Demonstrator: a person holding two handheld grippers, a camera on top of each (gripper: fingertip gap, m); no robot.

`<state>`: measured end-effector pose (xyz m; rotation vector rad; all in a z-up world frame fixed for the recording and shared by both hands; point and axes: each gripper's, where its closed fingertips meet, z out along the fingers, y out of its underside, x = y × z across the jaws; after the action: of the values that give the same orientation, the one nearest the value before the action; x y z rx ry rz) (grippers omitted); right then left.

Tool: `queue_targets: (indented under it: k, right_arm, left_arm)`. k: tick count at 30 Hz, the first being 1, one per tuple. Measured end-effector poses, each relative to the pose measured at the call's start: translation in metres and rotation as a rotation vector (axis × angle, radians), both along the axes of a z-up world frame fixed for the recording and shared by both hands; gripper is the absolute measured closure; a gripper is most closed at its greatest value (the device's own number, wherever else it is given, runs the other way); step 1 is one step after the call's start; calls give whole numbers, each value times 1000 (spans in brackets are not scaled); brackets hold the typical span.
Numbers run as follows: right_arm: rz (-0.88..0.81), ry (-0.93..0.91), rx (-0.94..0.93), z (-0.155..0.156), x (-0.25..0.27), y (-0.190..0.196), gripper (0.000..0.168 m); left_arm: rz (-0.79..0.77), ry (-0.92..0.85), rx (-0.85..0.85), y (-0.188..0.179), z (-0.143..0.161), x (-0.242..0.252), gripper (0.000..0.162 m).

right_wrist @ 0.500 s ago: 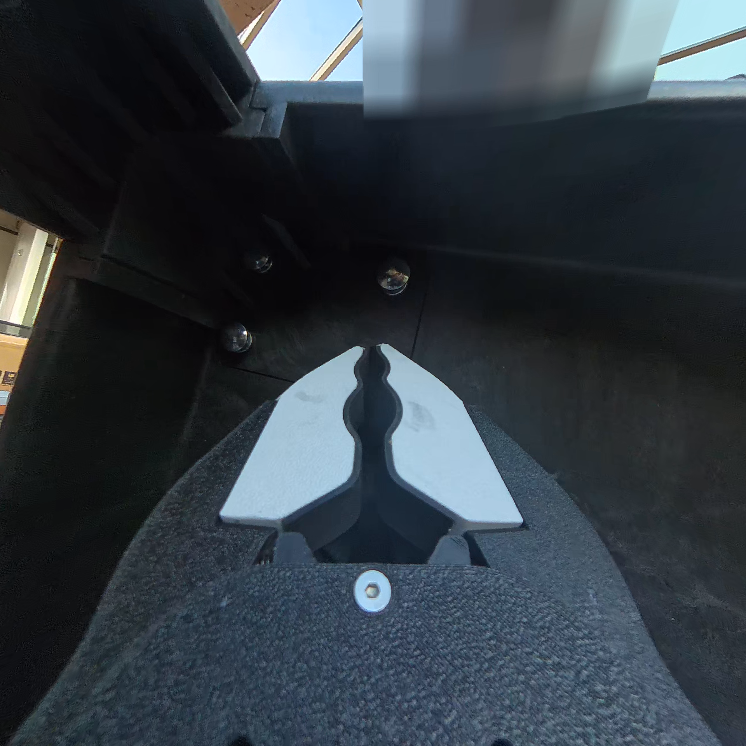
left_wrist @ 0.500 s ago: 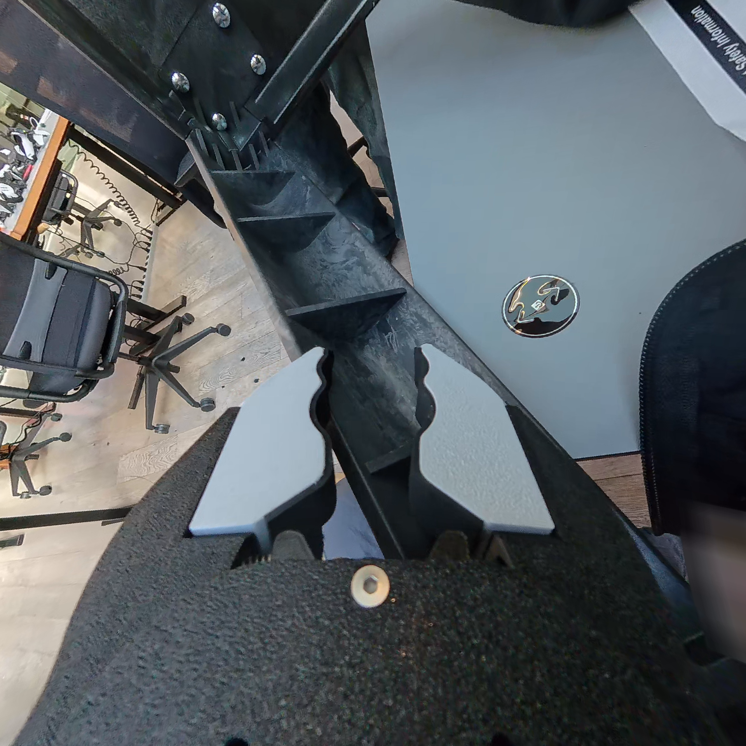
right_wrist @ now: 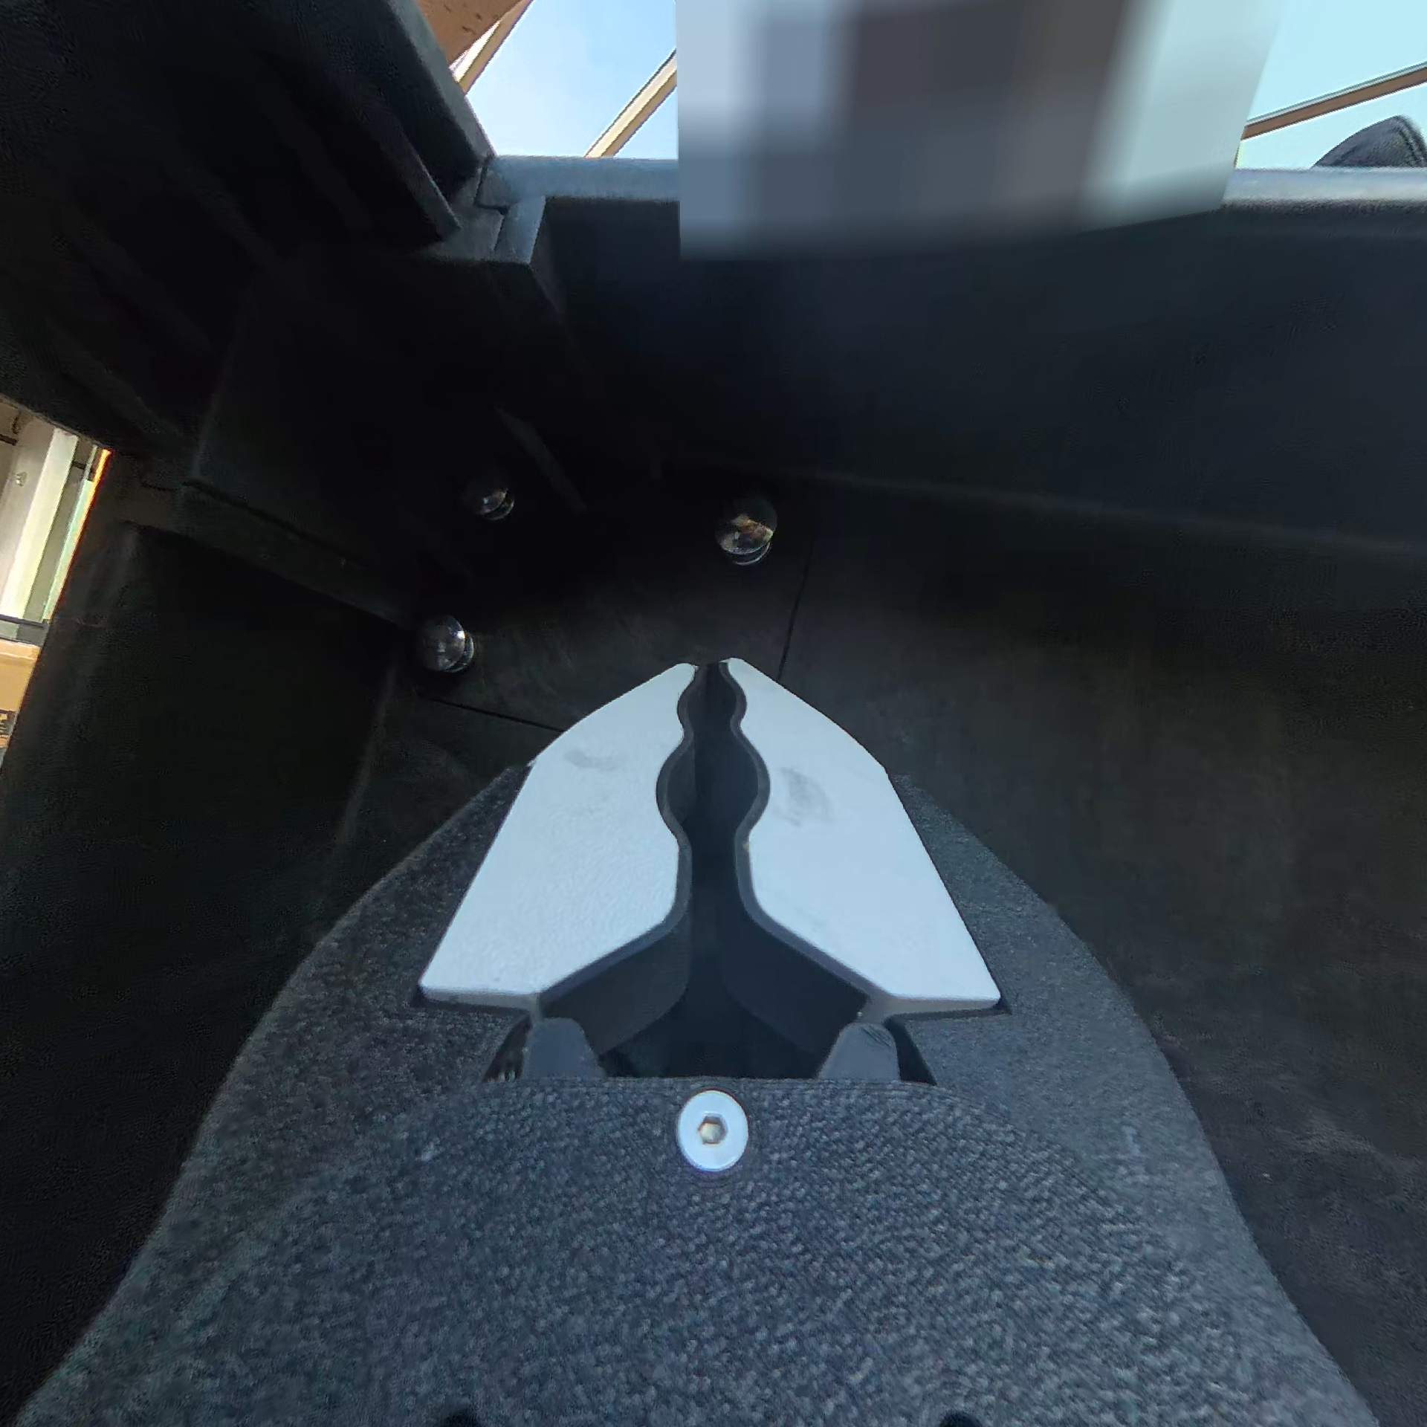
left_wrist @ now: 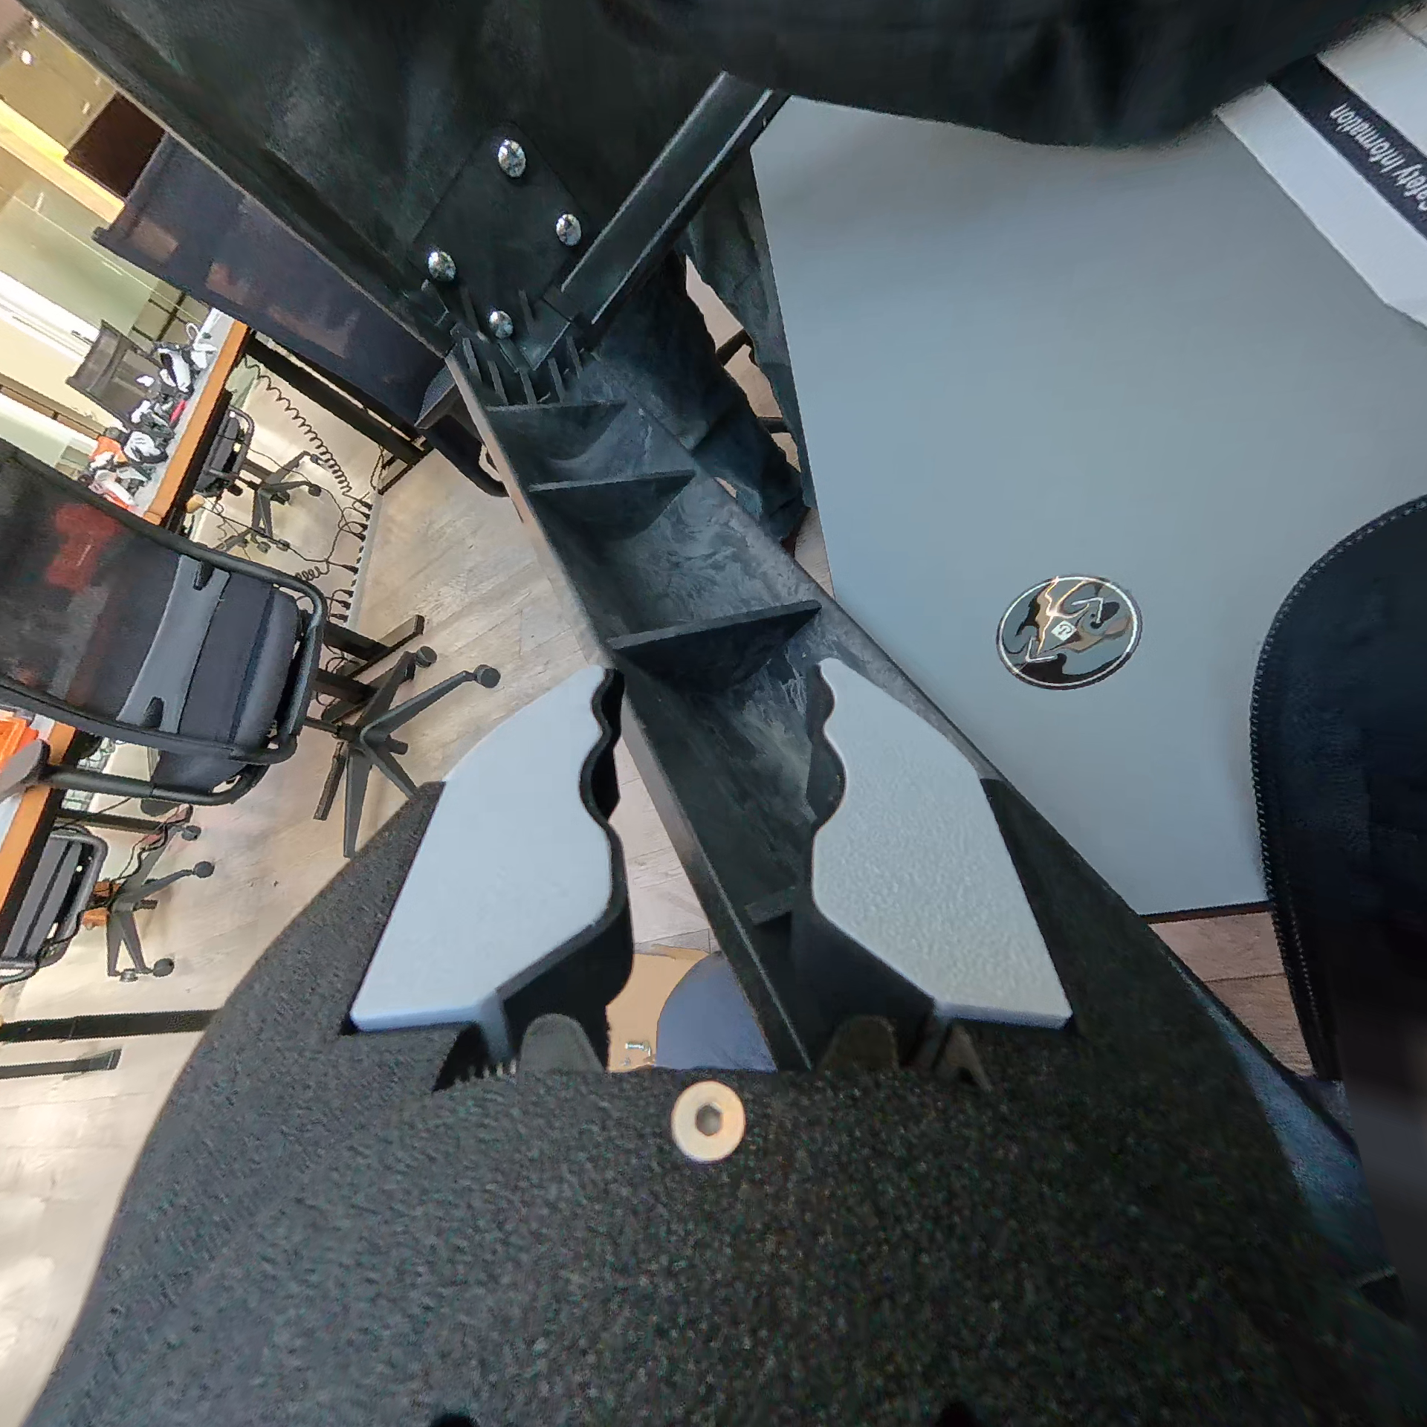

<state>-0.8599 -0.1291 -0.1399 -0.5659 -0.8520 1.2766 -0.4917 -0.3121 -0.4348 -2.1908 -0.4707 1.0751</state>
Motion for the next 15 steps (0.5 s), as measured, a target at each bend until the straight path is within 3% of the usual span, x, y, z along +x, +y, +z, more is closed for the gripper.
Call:
queue_targets:
  k: [5,12,15]
  right_arm:
    - [1,-22,-38,0,-3,13,168]
    - [-7,-34,22,-7,-9,-1,168]
    - [-15,-31,29,-7,-8,-2,168]
  left_arm:
    - [-50,103,49,6,37,-15,118]
    - [-10,308,213,29,126,-102,123]
    - [101,317,338,49,129,-138,125]
